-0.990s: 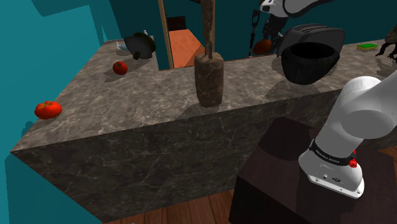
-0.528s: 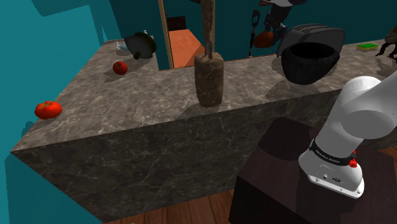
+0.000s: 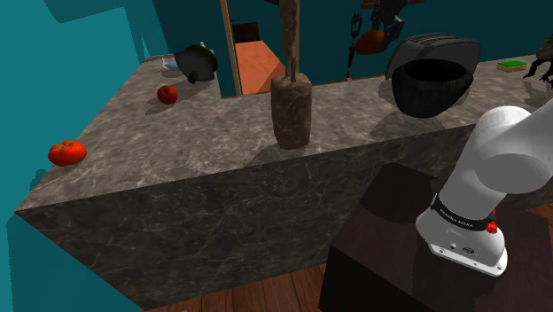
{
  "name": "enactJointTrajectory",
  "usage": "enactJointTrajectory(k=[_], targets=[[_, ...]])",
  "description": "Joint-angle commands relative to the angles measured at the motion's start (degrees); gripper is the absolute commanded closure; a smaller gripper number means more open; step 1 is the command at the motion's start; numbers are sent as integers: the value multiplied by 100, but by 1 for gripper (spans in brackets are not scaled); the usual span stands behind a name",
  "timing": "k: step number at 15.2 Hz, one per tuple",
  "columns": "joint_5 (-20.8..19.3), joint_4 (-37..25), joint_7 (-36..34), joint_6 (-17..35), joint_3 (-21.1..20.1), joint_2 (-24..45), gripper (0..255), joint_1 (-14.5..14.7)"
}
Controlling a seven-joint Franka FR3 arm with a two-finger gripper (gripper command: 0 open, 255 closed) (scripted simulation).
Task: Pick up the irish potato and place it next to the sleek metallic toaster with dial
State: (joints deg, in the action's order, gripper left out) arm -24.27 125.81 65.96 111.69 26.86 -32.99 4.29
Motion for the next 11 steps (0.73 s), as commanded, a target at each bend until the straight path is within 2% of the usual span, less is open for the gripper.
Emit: enactJointTrajectory(k=[1, 3, 11], targets=[[34, -158, 28, -135, -25, 24, 255, 18], [61, -290, 53, -246, -43, 43, 255, 30], [-204, -313, 1075, -273, 750, -327, 255, -282]])
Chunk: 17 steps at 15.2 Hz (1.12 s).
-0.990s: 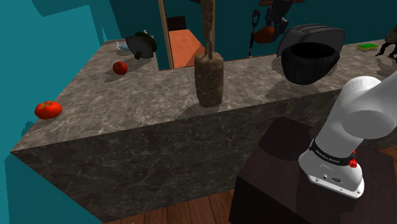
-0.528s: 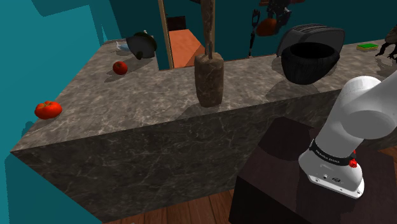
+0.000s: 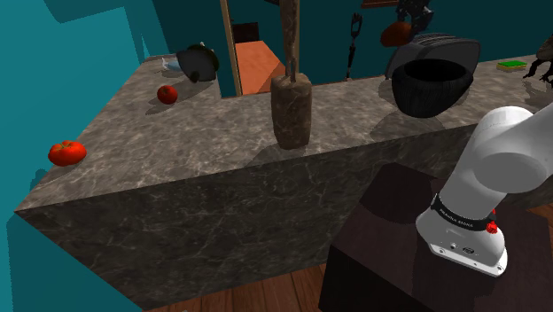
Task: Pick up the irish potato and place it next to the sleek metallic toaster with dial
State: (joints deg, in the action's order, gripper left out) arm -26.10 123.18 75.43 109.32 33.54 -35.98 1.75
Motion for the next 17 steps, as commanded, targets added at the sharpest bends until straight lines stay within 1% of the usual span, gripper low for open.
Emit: enactJointTrajectory(k=[1, 6, 10, 14, 17], targets=[[-47, -81, 262, -39, 192, -50, 255, -56], [-147, -331, 950, -47, 785, -78, 255, -140], [-175, -644, 1521, -49, 1323, -8, 255, -118], [-149, -1057, 2105, -55, 1945, 132, 255, 19], [-86, -1437, 2554, -67, 2488, 275, 255, 219]])
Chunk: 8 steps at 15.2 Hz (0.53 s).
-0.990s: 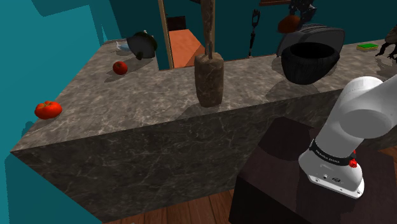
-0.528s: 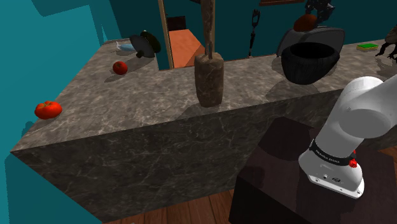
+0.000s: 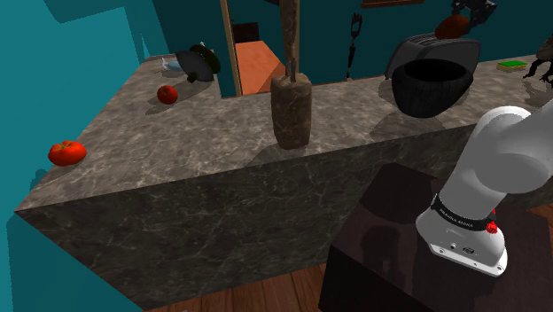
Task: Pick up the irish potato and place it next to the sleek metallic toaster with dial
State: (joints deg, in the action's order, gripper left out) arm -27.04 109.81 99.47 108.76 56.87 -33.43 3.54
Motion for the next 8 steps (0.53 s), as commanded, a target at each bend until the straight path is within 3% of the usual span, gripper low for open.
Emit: enactJointTrajectory(k=[1, 5, 8], targets=[[37, -241, 302, -17, 356, 73, 255, 132], [174, -878, 900, -74, 1287, 279, 255, 658], [243, -1450, 1309, -174, 2132, 358, 255, 1269]])
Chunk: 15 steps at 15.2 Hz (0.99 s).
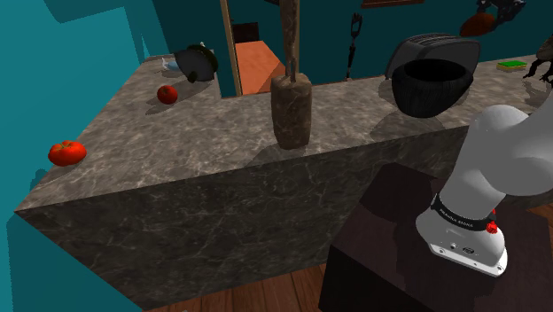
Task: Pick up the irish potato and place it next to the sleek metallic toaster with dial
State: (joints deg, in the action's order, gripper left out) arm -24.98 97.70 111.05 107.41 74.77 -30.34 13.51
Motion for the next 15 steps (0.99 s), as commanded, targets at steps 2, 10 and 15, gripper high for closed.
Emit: enactJointTrajectory(k=[2, 10, 15], targets=[[13, -677, 377, -152, 934, 8, 255, 779], [-252, -993, 599, -45, 1701, -312, 255, 1405], [-333, -572, 553, 317, 1707, -376, 255, 1255]])
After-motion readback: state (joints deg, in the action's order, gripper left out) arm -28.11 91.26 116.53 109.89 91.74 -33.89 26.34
